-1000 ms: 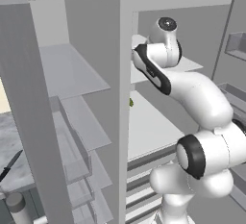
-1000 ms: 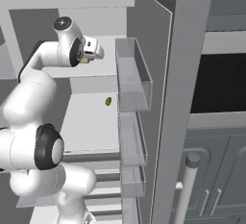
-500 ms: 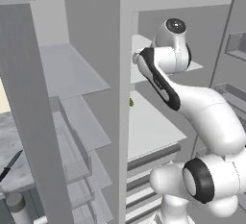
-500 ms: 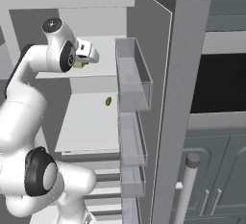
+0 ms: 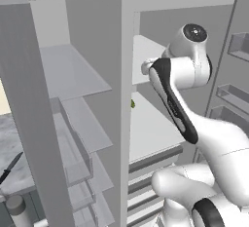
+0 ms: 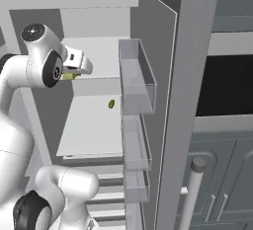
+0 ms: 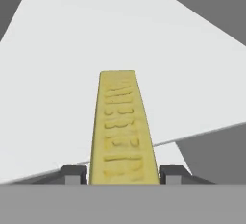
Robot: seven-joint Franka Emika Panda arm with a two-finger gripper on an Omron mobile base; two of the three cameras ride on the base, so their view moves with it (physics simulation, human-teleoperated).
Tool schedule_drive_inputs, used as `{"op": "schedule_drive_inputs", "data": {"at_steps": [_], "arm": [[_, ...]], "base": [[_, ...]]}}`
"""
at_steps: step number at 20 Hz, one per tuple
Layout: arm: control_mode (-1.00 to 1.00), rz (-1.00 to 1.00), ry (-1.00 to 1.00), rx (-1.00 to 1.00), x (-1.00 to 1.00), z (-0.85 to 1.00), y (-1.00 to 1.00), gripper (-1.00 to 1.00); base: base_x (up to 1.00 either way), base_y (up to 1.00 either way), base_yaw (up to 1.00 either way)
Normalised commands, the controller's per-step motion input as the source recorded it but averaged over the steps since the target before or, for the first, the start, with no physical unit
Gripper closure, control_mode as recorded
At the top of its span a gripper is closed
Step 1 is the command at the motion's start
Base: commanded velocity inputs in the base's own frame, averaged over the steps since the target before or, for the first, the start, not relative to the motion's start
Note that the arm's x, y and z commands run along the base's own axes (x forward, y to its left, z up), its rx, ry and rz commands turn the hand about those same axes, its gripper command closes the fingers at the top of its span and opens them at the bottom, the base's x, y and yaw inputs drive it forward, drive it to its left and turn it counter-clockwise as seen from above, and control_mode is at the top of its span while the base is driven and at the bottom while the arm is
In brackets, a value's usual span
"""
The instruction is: Retrieve the butter from the fridge and place it on a plate on the dining table. Then retrieve the butter knife by the fridge and place it near the plate.
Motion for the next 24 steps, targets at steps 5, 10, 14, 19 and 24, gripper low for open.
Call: {"op": "schedule_drive_inputs", "data": {"at_steps": [5,10,14,19,24], "arm": [[-1.00,0.00,0.00,0.00,-0.99,0.00,0.00,1.00],[-1.00,0.00,0.00,0.00,-0.98,0.00,0.00,1.00],[-1.00,0.00,0.00,0.00,-0.93,0.00,0.00,1.00],[-1.00,0.00,0.00,0.00,-0.84,0.00,0.00,1.00],[-1.00,-0.02,0.00,0.00,-0.45,-0.08,-0.11,1.00]], "base": [[0.00,0.00,0.00],[0.00,0.00,0.00],[0.00,0.00,0.00],[0.00,0.00,0.00],[0.00,0.00,0.00]]}}
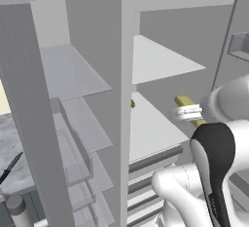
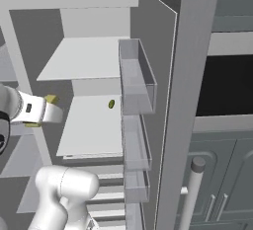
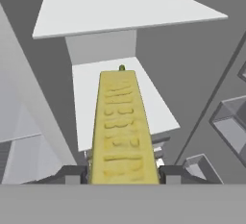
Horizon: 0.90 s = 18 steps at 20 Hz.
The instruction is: Retrieve the butter from the fridge and place it on a plate on the dining table. Then retrieve the butter knife by the fridge and place it near the plate.
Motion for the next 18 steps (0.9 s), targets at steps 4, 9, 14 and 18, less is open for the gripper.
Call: {"op": "schedule_drive_inputs", "data": {"at_steps": [4,9,14,18], "arm": [[-1.00,-0.09,0.03,0.00,-0.05,-0.17,-0.23,1.00],[-1.00,-0.09,0.03,0.00,0.00,-0.20,-0.17,1.00],[-1.00,-0.01,0.01,0.00,0.00,-0.03,0.00,1.00],[-1.00,0.00,0.00,0.00,-0.11,-0.01,0.00,1.00]], "base": [[0.00,0.00,0.00],[0.00,0.00,0.00],[0.00,0.00,0.00],[0.00,0.00,0.00]]}}
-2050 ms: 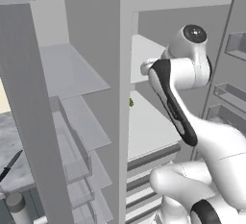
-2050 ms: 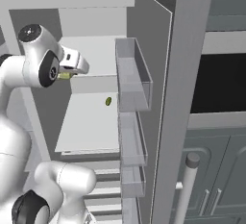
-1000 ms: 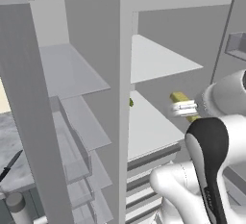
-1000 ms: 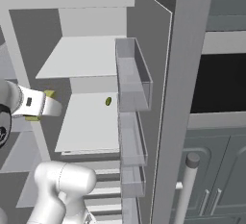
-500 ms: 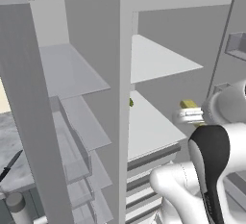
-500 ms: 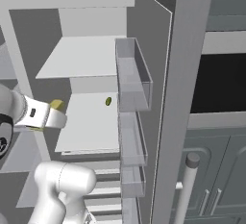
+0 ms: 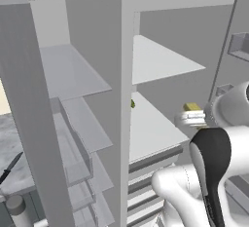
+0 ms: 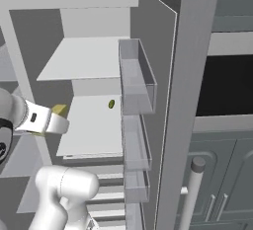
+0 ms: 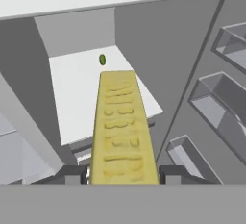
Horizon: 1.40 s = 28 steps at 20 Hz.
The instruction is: Retrieve the butter from the fridge and place it on a plate on the dining table. Then retrieve the butter knife by the fridge and place it near the plate.
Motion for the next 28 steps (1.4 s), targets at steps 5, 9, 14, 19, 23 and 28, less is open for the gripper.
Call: {"op": "schedule_drive_inputs", "data": {"at_steps": [5,9,14,19,23,28], "arm": [[1.00,0.00,0.00,0.00,-0.08,0.00,0.00,1.00],[1.00,0.00,0.00,0.00,0.00,0.00,0.00,1.00],[1.00,0.00,0.00,0.00,0.00,0.00,0.00,1.00],[1.00,0.00,0.00,0.00,0.00,0.00,0.00,1.00],[1.00,0.00,0.00,0.00,0.00,0.00,0.00,1.00],[1.00,0.00,0.00,0.00,0.00,0.00,0.00,1.00]], "base": [[-0.45,0.00,0.00],[-0.73,0.00,-0.02],[-0.73,0.07,-0.07],[-0.78,0.23,-0.15],[-0.91,0.17,-0.16],[-0.89,0.12,-0.29]]}}
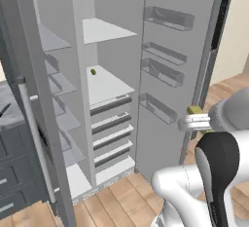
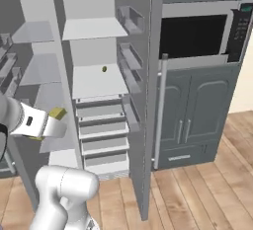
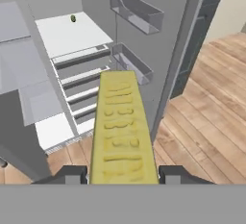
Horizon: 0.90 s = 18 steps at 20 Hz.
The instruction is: Retrieve the butter from the fridge and place it on a plate on the dining table. Then retrieve the butter knife by the fridge and place it near the plate.
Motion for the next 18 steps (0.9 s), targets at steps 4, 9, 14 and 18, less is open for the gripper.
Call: {"op": "schedule_drive_inputs", "data": {"at_steps": [4,9,14,18], "arm": [[1.00,0.00,0.00,0.00,0.00,0.00,0.00,1.00],[1.00,0.00,0.00,0.00,0.00,0.00,0.00,1.00],[1.00,0.00,0.00,0.00,0.00,0.00,0.00,1.00],[1.00,0.00,0.00,0.00,0.00,0.00,0.00,1.00]], "base": [[-0.66,-0.01,-0.57],[-0.59,0.00,-0.65],[-0.46,-0.02,-0.71],[-0.33,-0.15,-0.77]]}}
